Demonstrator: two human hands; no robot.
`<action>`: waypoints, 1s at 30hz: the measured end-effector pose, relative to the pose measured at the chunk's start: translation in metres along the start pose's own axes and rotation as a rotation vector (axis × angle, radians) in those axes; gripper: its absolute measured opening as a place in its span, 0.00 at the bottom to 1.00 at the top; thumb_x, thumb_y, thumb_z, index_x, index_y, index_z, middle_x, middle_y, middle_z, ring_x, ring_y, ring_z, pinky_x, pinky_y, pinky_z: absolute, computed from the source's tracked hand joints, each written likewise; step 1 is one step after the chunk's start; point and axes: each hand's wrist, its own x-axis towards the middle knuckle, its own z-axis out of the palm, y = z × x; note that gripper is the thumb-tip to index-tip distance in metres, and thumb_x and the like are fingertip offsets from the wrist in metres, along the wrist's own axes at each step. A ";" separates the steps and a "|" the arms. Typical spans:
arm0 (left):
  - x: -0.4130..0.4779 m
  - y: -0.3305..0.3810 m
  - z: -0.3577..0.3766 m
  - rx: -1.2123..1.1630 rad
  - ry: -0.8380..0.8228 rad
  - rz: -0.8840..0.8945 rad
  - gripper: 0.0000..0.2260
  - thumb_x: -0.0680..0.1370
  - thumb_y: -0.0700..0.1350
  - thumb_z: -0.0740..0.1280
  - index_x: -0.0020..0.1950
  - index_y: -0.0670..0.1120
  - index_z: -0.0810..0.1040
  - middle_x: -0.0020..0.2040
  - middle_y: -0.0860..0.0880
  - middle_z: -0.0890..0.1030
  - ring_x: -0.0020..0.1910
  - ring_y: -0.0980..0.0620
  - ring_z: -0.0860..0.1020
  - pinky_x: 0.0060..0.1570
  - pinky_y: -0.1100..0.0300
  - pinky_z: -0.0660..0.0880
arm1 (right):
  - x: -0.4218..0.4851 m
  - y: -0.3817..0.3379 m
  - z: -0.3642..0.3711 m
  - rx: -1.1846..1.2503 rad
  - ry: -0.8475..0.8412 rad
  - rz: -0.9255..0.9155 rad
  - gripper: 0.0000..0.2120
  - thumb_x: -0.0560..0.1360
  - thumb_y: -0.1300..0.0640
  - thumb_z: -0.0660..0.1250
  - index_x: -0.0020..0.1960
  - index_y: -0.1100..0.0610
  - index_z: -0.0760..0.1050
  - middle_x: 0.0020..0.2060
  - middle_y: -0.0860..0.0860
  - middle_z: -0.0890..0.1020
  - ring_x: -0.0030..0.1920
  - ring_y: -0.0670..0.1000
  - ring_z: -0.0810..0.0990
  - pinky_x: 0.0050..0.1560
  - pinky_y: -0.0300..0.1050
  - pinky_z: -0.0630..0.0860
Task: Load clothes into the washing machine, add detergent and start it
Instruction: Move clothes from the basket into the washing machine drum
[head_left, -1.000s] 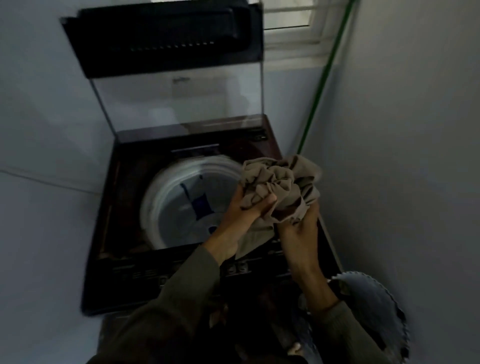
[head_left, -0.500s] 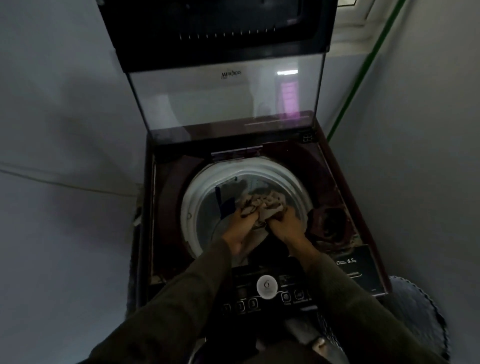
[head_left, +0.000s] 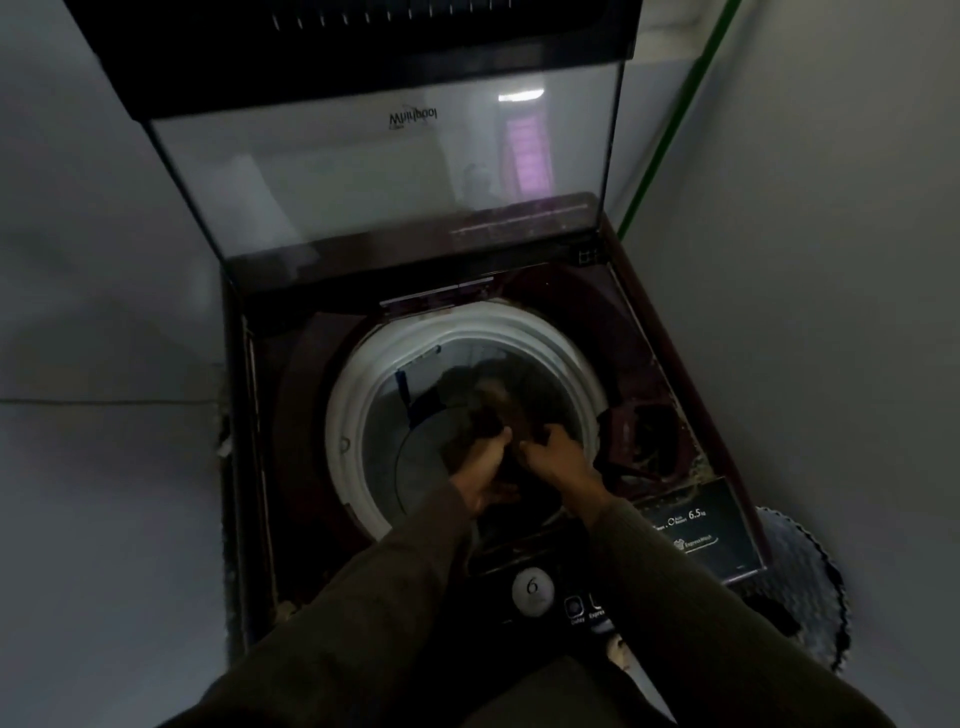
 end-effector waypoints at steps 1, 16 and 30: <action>-0.001 0.000 0.001 0.057 0.028 0.028 0.19 0.82 0.56 0.61 0.66 0.45 0.75 0.61 0.40 0.80 0.58 0.38 0.79 0.52 0.48 0.78 | 0.000 0.000 0.000 -0.027 0.004 -0.029 0.28 0.77 0.48 0.66 0.72 0.60 0.66 0.68 0.61 0.73 0.67 0.61 0.73 0.66 0.49 0.71; -0.086 0.032 0.056 0.993 0.266 0.982 0.21 0.82 0.51 0.61 0.74 0.48 0.66 0.74 0.48 0.66 0.72 0.50 0.66 0.69 0.56 0.67 | -0.079 0.011 -0.061 -0.280 0.435 -0.662 0.21 0.79 0.57 0.62 0.72 0.55 0.68 0.73 0.54 0.66 0.76 0.55 0.60 0.69 0.47 0.66; -0.107 -0.043 0.228 1.748 0.037 1.194 0.29 0.81 0.63 0.42 0.80 0.54 0.56 0.81 0.46 0.51 0.80 0.44 0.48 0.77 0.43 0.51 | -0.115 0.176 -0.183 -0.509 0.525 -0.278 0.35 0.81 0.42 0.54 0.80 0.54 0.41 0.79 0.57 0.40 0.78 0.60 0.35 0.77 0.64 0.49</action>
